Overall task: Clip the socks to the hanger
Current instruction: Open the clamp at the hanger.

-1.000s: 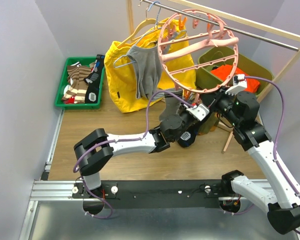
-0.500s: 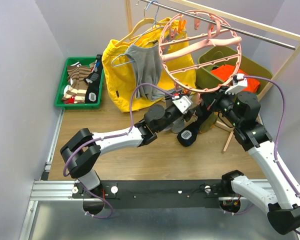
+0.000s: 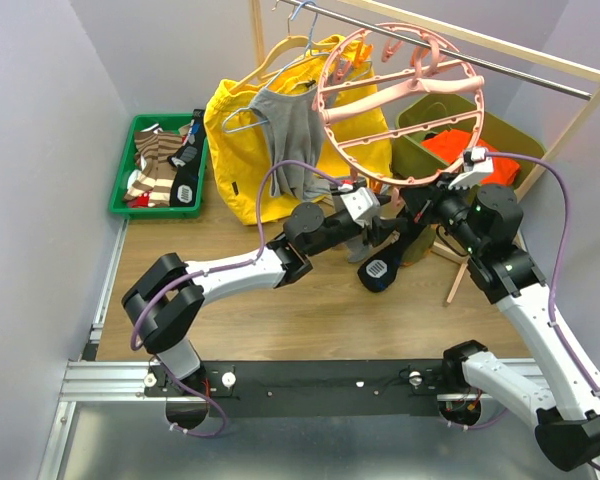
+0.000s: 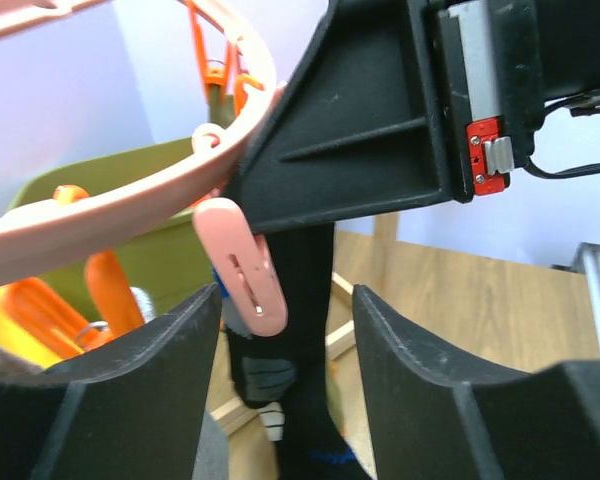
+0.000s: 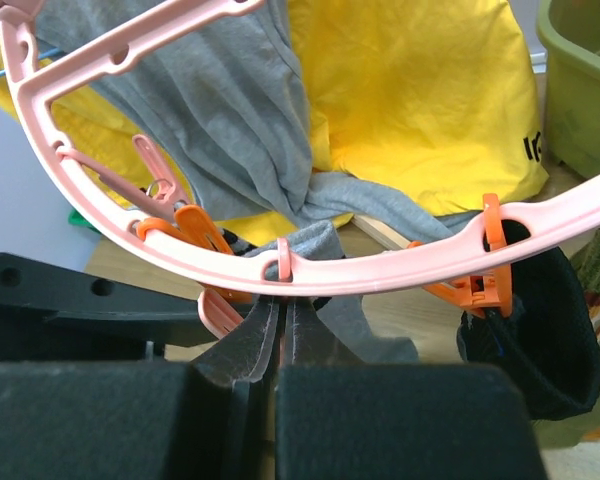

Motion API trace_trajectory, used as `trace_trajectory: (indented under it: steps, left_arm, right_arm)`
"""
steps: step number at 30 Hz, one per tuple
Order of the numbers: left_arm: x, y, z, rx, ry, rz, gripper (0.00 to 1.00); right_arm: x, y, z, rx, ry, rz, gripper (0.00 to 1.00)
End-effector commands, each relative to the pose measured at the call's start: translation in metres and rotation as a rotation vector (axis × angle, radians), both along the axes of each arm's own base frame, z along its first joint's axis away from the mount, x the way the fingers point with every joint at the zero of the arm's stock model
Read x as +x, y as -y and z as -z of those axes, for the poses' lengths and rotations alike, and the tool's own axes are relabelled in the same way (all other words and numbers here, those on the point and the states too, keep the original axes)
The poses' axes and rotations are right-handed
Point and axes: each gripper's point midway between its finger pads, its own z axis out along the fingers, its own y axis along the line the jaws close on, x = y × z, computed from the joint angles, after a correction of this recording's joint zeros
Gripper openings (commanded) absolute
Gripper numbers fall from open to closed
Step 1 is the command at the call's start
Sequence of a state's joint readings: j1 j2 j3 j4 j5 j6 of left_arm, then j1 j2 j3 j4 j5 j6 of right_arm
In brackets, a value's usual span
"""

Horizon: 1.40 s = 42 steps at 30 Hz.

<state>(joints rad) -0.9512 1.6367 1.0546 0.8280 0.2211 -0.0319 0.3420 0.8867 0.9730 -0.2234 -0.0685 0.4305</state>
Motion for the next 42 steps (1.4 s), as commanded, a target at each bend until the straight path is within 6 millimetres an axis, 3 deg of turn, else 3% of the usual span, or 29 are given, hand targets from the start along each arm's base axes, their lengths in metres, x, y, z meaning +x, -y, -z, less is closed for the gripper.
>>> trace_trajectory:
  steps: [1, 4, 9, 14, 17, 29, 36, 42]
  left_arm:
    - [-0.005, 0.010, -0.014, -0.052, -0.012, 0.054, 0.61]
    - [0.003, 0.009, -0.013, -0.052, -0.027, 0.020, 0.55]
    - [0.010, 0.008, -0.013, -0.054, -0.037, -0.019, 0.33]
    - [0.016, 0.006, -0.010, -0.044, -0.037, -0.049, 0.19]
    - [0.019, 0.005, -0.006, -0.032, -0.033, -0.072, 0.00]
    - [0.025, 0.003, 0.005, -0.010, -0.029, -0.104, 0.00]
    - [0.023, 0.003, 0.009, -0.003, -0.036, -0.099, 0.00]
    - [0.017, 0.005, 0.008, -0.009, -0.035, -0.090, 0.00]
  right_arm:
    - [-0.005, -0.005, -0.013, -0.003, 0.085, -0.048, 0.06]
    - [-0.007, -0.007, -0.011, -0.005, 0.088, -0.067, 0.06]
    - [-0.009, -0.009, -0.009, -0.017, 0.086, -0.084, 0.08]
    - [-0.015, -0.007, -0.013, -0.028, 0.090, -0.088, 0.22]
    - [-0.018, -0.003, -0.017, -0.033, 0.078, -0.075, 0.27]
    - [-0.028, -0.014, -0.018, 0.005, 0.059, -0.144, 0.61]
    - [-0.025, -0.019, -0.022, 0.019, 0.079, -0.163, 0.65]
    - [-0.016, -0.012, -0.014, 0.003, 0.067, -0.108, 0.66]
